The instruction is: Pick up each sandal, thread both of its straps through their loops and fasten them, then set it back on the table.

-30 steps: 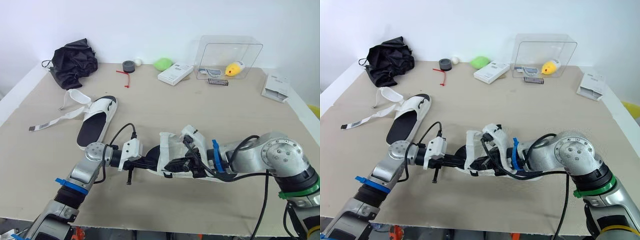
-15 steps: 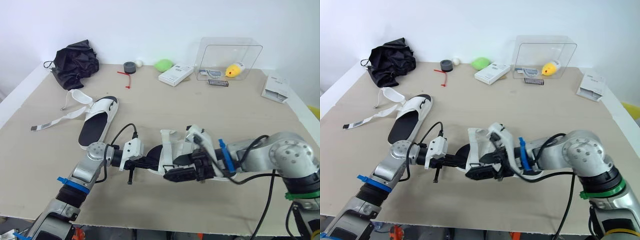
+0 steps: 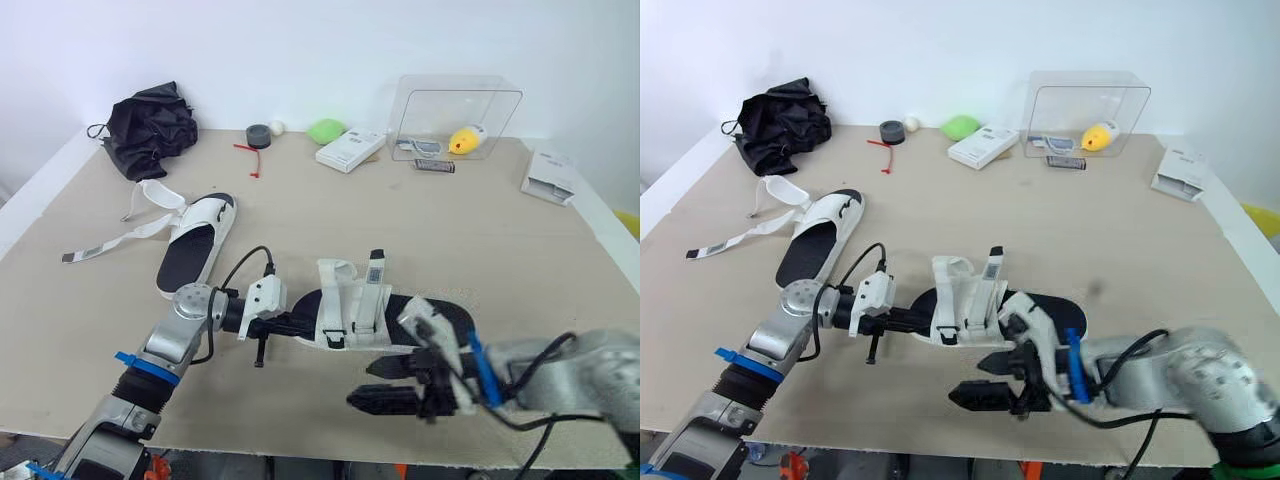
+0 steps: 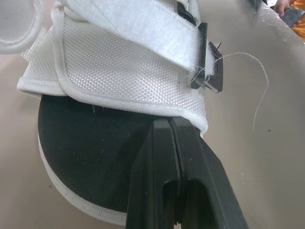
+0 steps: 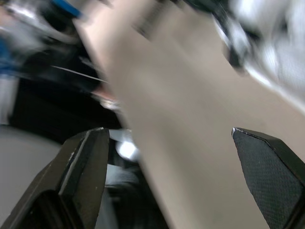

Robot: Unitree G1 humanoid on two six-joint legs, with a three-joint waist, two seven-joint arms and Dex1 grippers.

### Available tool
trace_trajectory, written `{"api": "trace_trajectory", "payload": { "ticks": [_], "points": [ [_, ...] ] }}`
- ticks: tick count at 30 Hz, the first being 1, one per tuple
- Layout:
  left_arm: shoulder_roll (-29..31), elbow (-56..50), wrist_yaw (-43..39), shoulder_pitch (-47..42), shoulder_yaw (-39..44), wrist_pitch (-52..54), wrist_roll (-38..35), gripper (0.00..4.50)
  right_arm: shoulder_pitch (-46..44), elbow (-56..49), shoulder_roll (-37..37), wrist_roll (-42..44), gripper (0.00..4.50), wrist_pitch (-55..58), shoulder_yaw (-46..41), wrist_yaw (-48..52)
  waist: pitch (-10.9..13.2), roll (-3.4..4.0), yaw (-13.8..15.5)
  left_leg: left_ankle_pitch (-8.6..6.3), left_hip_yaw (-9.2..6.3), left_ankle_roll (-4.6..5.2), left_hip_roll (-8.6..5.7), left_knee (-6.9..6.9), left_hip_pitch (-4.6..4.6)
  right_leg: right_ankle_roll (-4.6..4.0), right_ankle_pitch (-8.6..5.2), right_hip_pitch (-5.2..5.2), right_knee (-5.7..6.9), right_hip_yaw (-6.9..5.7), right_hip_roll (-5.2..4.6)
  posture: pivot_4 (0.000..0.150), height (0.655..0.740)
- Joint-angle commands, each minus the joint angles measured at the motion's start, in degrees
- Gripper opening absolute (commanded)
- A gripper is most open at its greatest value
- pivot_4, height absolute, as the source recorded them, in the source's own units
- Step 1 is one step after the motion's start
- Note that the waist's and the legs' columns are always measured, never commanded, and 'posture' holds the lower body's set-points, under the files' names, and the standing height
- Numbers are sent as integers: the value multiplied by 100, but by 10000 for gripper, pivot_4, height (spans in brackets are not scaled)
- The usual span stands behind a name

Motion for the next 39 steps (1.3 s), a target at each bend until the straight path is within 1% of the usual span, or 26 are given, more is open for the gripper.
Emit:
{"api": "trace_trajectory", "payload": {
  "ticks": [1,5,11,17,20,24,32,39],
  "points": [
    [30,360,-150,262,-466,136,314,0,-161,-62,187,-308,44089,-243,-42,-247,0,-3,-1,0,5,-1,-1,0,1,4,2,0,0,4,0,1500,7400],
    [7,406,-156,213,-473,123,324,0,-374,95,355,-177,44089,-293,-41,-418,1,-3,-1,0,5,-1,-3,-1,0,7,3,0,-1,6,1,1500,7400],
    [-3,401,-156,215,-483,121,321,0,-951,422,520,725,44089,-464,50,-1018,2,-4,-6,7,5,-3,-2,1,2,5,13,1,0,10,3,1500,7400],
    [4,387,-142,245,-471,131,314,0,-1194,450,513,1471,44089,-667,314,-1587,1,-5,-4,8,4,-3,-2,1,1,6,13,1,0,13,2,1500,7400],
    [2,389,-140,241,-467,140,313,0,-1241,536,502,1538,44089,-681,447,-1736,1,-5,-6,7,6,-3,-2,1,0,7,13,0,0,15,0,1500,7400],
    [-15,417,-137,207,-468,143,315,0,-1321,712,466,1405,44089,-586,612,-1839,0,-5,-8,8,6,-2,0,1,3,5,14,2,0,18,0,1500,7400],
    [21,477,-170,184,-441,115,316,0,-1308,822,17,1704,44089,-514,488,-1664,0,-5,-5,8,9,-1,3,2,2,2,16,0,-1,18,-10,1500,7400],
    [-9,556,-179,117,-433,98,328,0,-1378,859,213,1676,44089,-593,733,-1751,0,-6,-4,8,6,-1,4,2,2,2,16,1,-1,20,-10,1500,7400]
  ]
}}
